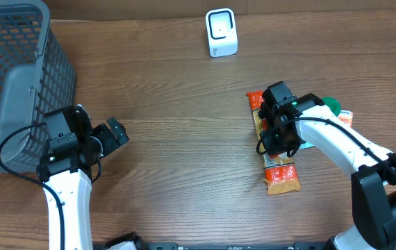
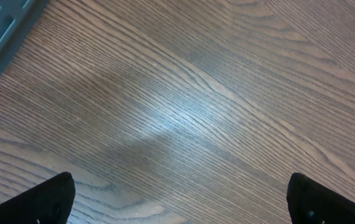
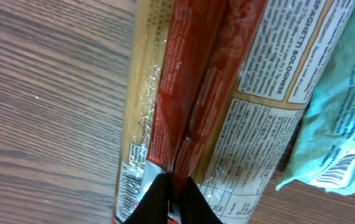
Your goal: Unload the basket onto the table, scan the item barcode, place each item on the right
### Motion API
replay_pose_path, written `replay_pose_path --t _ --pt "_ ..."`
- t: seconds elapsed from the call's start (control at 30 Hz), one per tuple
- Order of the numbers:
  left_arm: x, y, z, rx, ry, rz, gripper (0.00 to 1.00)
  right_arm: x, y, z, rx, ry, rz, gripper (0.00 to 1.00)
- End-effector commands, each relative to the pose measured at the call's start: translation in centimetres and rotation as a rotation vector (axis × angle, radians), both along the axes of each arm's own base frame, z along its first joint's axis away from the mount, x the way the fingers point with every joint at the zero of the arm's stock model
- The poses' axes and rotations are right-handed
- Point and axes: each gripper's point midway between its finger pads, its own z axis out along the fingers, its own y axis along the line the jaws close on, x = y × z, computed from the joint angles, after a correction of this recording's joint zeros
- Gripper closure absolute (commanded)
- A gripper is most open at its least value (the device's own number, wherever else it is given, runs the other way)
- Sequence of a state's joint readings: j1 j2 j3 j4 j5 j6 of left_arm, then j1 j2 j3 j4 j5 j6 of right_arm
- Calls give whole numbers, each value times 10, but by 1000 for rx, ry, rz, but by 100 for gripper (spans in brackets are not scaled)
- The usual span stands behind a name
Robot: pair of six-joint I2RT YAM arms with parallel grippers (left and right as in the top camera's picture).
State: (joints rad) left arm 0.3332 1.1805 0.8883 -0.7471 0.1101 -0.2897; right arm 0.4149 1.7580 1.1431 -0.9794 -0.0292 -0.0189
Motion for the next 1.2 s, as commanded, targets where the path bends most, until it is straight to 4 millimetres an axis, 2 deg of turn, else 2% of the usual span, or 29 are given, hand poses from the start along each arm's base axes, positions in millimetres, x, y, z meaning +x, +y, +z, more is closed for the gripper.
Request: replay_pose_path --t 0.0,0.23,0.53,0.73,1.17 --pt "3 1 4 3 -6 11 0 3 -8 0 -46 -25 32 90" --pt "3 1 4 3 -6 11 0 2 -9 0 -45 -16 -93 91" --pt "3 1 4 3 -6 11 0 -3 -11 0 -54 4 -125 91" --pt "3 1 4 3 -6 11 0 -3 -11 0 -54 4 -125 71" --pt "3 1 4 3 -6 11 0 -4 -11 2 -55 6 -125 69"
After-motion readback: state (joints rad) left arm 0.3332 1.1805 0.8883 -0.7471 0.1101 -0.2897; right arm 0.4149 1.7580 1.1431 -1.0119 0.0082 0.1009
